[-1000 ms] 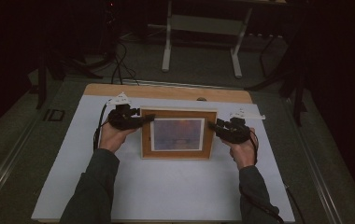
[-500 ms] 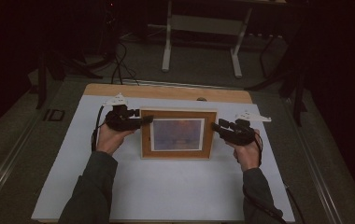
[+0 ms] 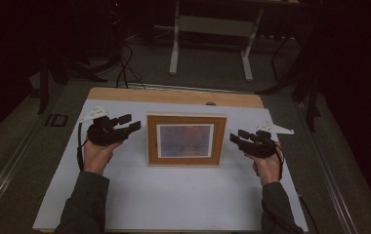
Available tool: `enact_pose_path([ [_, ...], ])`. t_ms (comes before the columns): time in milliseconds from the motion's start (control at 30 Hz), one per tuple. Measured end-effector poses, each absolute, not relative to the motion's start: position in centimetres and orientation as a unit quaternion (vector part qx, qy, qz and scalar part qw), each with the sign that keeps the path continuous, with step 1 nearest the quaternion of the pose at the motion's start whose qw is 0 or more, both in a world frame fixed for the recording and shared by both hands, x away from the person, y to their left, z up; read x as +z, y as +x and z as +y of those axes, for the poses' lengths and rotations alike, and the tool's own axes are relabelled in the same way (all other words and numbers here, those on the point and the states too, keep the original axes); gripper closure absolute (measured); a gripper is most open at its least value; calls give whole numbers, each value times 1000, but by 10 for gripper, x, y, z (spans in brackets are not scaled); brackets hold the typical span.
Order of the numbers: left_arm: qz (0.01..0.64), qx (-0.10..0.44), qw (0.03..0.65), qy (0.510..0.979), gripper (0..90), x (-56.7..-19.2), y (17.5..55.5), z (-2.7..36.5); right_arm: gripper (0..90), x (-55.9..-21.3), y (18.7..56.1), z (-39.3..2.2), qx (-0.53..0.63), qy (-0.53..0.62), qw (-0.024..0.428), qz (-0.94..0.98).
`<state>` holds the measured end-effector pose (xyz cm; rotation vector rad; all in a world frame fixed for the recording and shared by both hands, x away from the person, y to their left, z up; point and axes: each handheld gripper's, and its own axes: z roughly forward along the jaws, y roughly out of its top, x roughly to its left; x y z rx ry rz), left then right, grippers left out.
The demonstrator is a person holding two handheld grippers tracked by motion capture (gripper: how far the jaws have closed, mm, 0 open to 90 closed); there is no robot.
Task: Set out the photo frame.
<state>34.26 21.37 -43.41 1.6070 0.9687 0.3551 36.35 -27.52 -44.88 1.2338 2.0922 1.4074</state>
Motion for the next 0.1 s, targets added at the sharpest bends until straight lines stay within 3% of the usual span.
enact_pose_path([
  [100, 432, 157, 561, 689, 476, -439, 332, 218, 521, -452, 360, -281, 490, 439, 166, 734],
])
